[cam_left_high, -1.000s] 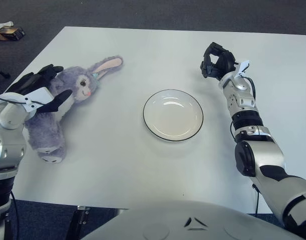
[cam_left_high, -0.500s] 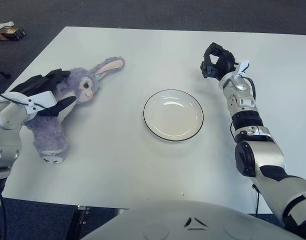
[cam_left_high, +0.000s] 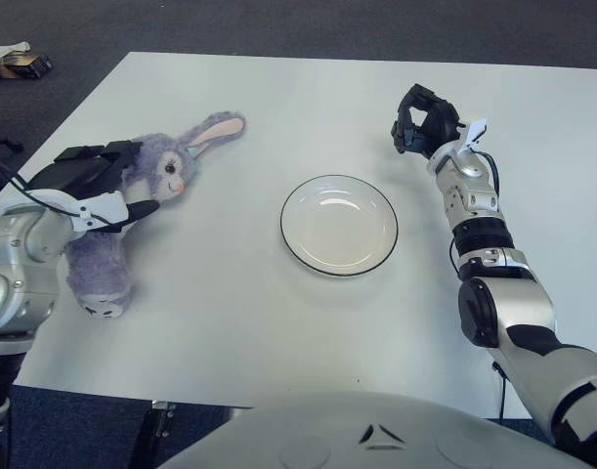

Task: Put the doll into the plate.

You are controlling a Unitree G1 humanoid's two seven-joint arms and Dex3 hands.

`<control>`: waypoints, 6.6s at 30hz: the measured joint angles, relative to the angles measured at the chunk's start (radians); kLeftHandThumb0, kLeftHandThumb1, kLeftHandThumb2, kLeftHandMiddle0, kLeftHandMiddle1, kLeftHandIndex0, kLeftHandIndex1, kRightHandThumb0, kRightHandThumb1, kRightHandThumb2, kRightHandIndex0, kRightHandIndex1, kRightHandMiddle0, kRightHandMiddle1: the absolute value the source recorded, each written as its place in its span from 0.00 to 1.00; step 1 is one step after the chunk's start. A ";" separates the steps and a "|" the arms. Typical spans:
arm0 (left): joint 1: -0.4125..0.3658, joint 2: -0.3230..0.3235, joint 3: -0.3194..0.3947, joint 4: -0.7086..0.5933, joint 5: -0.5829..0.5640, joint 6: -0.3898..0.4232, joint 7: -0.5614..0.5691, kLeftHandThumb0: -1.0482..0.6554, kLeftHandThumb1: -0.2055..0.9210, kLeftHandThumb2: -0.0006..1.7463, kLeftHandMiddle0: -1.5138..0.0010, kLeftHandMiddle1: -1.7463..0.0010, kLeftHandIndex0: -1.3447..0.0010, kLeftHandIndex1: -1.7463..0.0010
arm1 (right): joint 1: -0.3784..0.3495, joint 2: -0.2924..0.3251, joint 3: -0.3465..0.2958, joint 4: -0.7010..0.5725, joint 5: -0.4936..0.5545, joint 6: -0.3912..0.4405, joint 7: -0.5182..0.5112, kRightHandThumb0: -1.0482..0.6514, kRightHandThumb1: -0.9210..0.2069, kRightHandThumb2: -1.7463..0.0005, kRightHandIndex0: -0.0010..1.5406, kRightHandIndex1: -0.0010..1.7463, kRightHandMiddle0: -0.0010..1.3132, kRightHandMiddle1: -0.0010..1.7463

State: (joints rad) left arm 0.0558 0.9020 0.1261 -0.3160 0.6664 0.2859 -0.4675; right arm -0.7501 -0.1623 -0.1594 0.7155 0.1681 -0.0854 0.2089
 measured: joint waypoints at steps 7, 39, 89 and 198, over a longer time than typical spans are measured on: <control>0.001 -0.034 -0.041 0.050 0.125 0.012 0.130 0.05 0.97 0.16 1.00 0.88 1.00 0.71 | 0.011 0.000 0.002 -0.013 0.000 0.007 0.000 0.34 0.52 0.26 0.82 1.00 0.46 1.00; -0.262 -0.144 -0.207 0.698 0.360 0.039 0.683 0.86 0.51 0.70 0.68 0.00 0.90 0.04 | 0.036 -0.004 0.003 -0.079 0.007 0.053 0.035 0.34 0.52 0.26 0.81 1.00 0.46 1.00; -0.460 -0.279 -0.257 0.696 0.004 -0.209 0.660 0.62 0.20 0.92 0.43 0.08 0.53 0.00 | 0.060 -0.011 0.015 -0.103 0.000 0.072 0.075 0.34 0.51 0.26 0.82 1.00 0.45 1.00; -1.272 -0.845 -0.293 1.481 -0.382 -0.125 0.164 0.62 0.20 0.92 0.41 0.09 0.55 0.00 | -0.019 -0.280 0.415 -0.092 -0.915 -0.444 -0.591 0.31 0.48 0.46 0.01 0.55 0.01 0.64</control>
State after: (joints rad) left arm -1.2159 0.0572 -0.1673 1.1648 0.2845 0.1611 -0.3036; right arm -0.7696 -0.4421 0.2557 0.6233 -0.7472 -0.5294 -0.3822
